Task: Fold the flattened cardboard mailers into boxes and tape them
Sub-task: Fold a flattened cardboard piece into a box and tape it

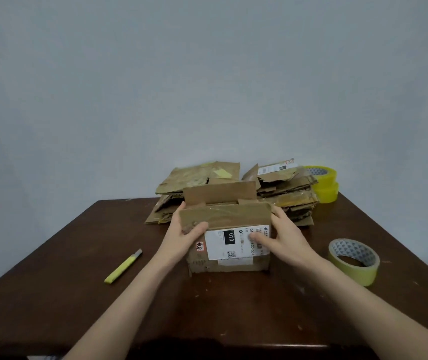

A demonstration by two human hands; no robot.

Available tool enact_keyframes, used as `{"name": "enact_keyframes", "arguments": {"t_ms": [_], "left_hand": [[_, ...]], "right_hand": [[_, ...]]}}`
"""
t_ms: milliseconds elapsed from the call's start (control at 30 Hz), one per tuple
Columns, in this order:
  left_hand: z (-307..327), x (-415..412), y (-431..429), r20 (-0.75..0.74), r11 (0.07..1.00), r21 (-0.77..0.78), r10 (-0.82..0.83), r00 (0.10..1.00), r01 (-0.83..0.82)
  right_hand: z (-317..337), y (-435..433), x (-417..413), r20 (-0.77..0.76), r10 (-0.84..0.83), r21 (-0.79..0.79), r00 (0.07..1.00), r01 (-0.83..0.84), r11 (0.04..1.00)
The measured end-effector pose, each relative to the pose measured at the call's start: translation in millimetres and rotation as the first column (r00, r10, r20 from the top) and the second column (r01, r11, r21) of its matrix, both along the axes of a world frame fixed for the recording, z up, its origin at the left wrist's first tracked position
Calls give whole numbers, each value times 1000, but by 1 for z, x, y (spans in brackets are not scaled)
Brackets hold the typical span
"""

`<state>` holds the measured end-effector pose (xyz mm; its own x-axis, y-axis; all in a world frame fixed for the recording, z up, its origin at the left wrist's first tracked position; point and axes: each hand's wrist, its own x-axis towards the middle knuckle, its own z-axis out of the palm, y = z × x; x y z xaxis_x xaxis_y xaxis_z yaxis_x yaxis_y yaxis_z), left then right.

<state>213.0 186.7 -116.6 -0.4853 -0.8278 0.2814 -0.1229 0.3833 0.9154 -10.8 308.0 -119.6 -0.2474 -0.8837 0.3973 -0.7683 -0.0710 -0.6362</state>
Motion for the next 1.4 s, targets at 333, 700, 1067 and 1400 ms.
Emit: {"name": "enact_keyframes", "arguments": {"t_ms": [333, 700, 1067, 1400], "left_hand": [[16, -7, -21, -25, 996, 41, 79, 997, -78], [30, -2, -28, 404, 927, -376, 160, 901, 4], [42, -29, 5, 795, 759, -544, 329, 510, 358], [36, -46, 16, 764, 762, -581, 391, 512, 286]], "right_hand": [[13, -10, -10, 151, -50, 59, 987, 42, 997], [50, -35, 21, -521, 117, 304, 846, 56, 951], [46, -37, 38, -648, 176, 363, 741, 97, 927], [37, -22, 42, -520, -30, 276, 854, 201, 940]]}}
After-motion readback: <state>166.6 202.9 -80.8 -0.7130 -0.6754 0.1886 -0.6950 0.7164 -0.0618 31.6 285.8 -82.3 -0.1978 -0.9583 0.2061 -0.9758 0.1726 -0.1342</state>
